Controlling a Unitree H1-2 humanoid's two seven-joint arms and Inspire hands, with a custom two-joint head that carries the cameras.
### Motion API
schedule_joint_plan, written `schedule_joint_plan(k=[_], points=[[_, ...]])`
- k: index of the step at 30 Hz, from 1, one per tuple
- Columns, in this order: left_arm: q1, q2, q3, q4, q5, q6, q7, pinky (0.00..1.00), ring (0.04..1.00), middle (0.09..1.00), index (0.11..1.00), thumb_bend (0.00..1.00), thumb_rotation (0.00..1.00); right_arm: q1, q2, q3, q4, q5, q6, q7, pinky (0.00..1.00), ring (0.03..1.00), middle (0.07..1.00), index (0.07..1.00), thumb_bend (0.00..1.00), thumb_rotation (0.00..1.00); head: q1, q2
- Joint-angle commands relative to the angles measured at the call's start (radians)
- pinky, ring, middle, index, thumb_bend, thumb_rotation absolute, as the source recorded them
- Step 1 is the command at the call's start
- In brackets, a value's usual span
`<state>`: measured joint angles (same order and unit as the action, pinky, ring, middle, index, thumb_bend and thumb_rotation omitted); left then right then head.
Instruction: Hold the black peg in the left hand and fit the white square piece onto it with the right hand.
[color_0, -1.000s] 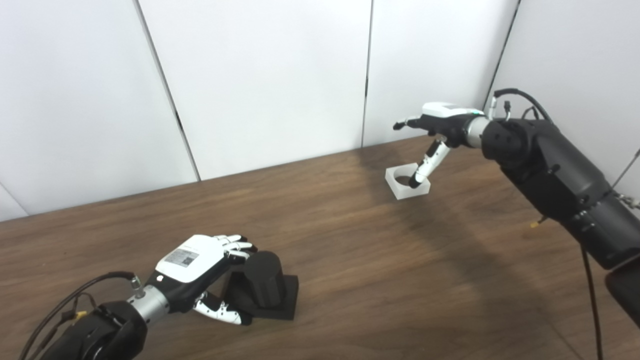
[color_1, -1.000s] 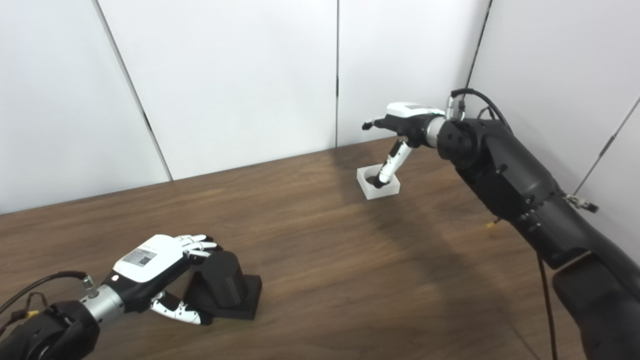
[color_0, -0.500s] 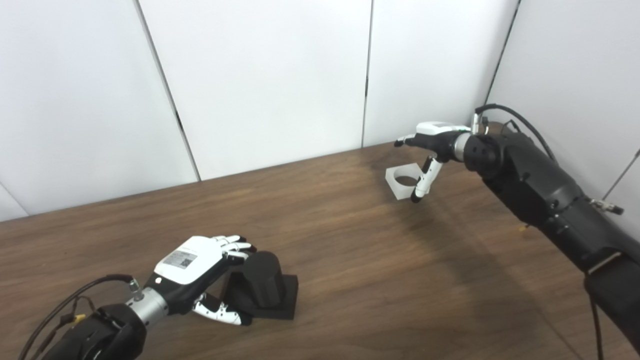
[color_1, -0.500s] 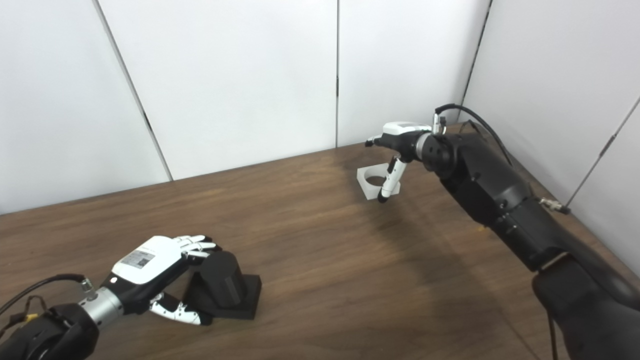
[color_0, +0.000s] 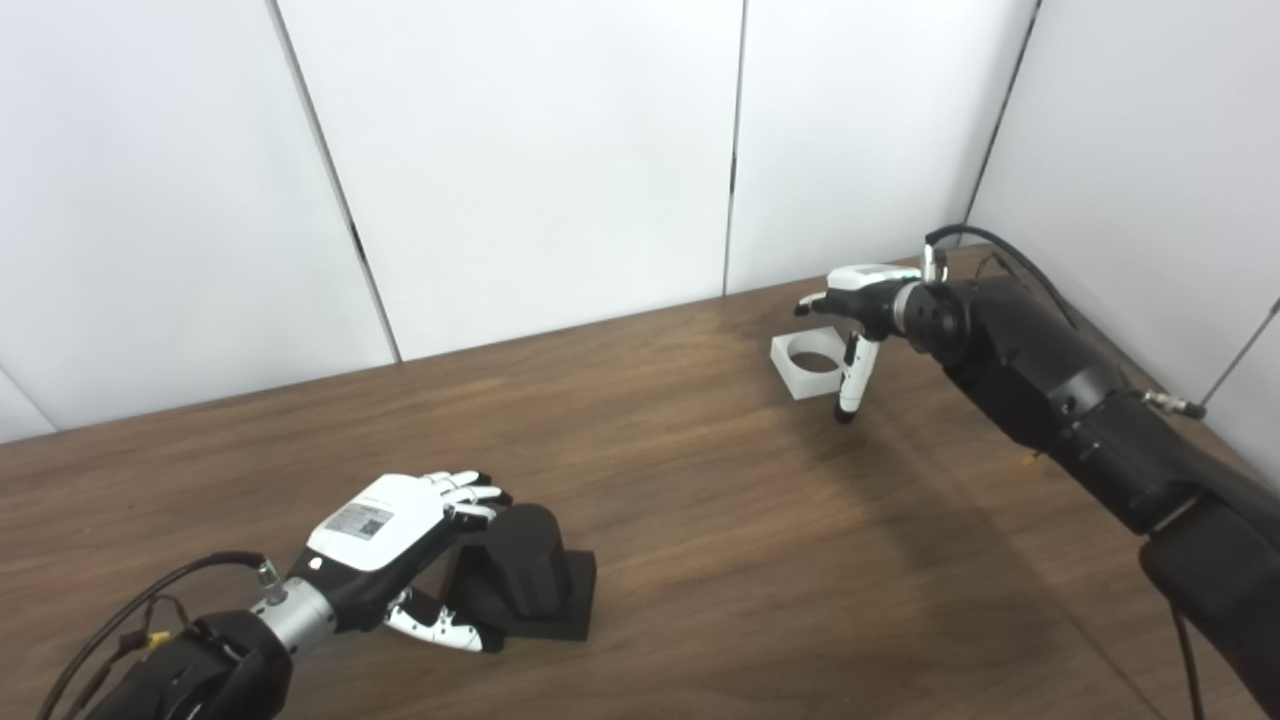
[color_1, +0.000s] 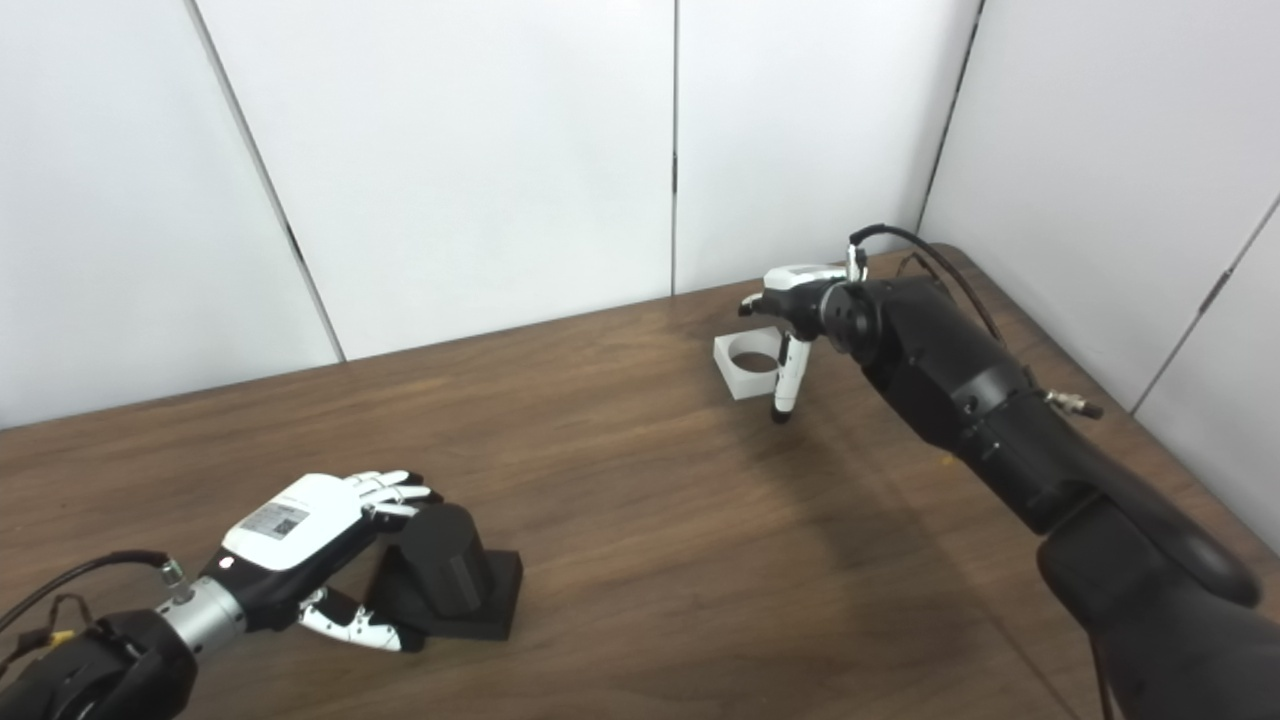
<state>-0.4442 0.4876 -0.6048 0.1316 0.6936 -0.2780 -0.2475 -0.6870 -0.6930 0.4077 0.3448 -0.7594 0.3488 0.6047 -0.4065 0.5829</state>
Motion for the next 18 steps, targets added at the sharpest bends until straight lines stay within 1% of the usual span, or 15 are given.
schedule_joint_plan(k=[1,6,9,12,13,14,18], points=[[0.067,0.037,-0.051,0.026,0.057,0.003,-0.108,0.92,0.931,0.874,0.49,0.52,0.06,-0.056,-0.005,-0.003,-0.001,-0.023,-0.018,-0.038,0.9,0.954,0.958,0.918,0.88,0.15,0.0,0.002],[0.071,0.04,-0.049,0.018,0.058,0.0,-0.108,0.92,0.933,0.873,0.49,0.52,0.06,-0.052,0.004,0.018,0.022,-0.041,-0.02,-0.042,0.9,0.953,0.954,0.912,0.87,0.14,0.003,0.008],[0.072,0.041,-0.049,0.014,0.058,0.003,-0.113,0.92,0.936,0.873,0.49,0.52,0.06,-0.05,0.007,0.032,0.041,-0.052,-0.032,-0.055,0.89,0.951,0.951,0.896,0.86,0.14,0.006,0.012],[0.075,0.04,-0.046,0.013,0.053,0.001,-0.108,0.92,0.935,0.871,0.49,0.52,0.06,-0.045,0.009,0.047,0.061,-0.07,-0.051,-0.09,0.87,0.932,0.929,0.814,0.84,0.14,0.007,0.012],[0.075,0.039,-0.045,0.014,0.051,0.0,-0.107,0.92,0.932,0.869,0.49,0.52,0.06,-0.043,0.01,0.051,0.067,-0.076,-0.058,-0.103,0.84,0.917,0.911,0.766,0.83,0.14,0.007,0.012],[0.075,0.039,-0.045,0.013,0.051,0.002,-0.109,0.92,0.933,0.87,0.49,0.52,0.06,-0.04,0.012,0.053,0.073,-0.08,-0.065,-0.115,0.83,0.91,0.902,0.739,0.82,0.13,0.007,0.014],[0.073,0.039,-0.047,0.011,0.057,0.008,-0.115,0.92,0.936,0.873,0.49,0.52,0.06,-0.026,0.014,0.055,0.086,-0.094,-0.087,-0.163,0.8,0.877,0.861,0.66,0.79,0.11,0.01,0.016]])
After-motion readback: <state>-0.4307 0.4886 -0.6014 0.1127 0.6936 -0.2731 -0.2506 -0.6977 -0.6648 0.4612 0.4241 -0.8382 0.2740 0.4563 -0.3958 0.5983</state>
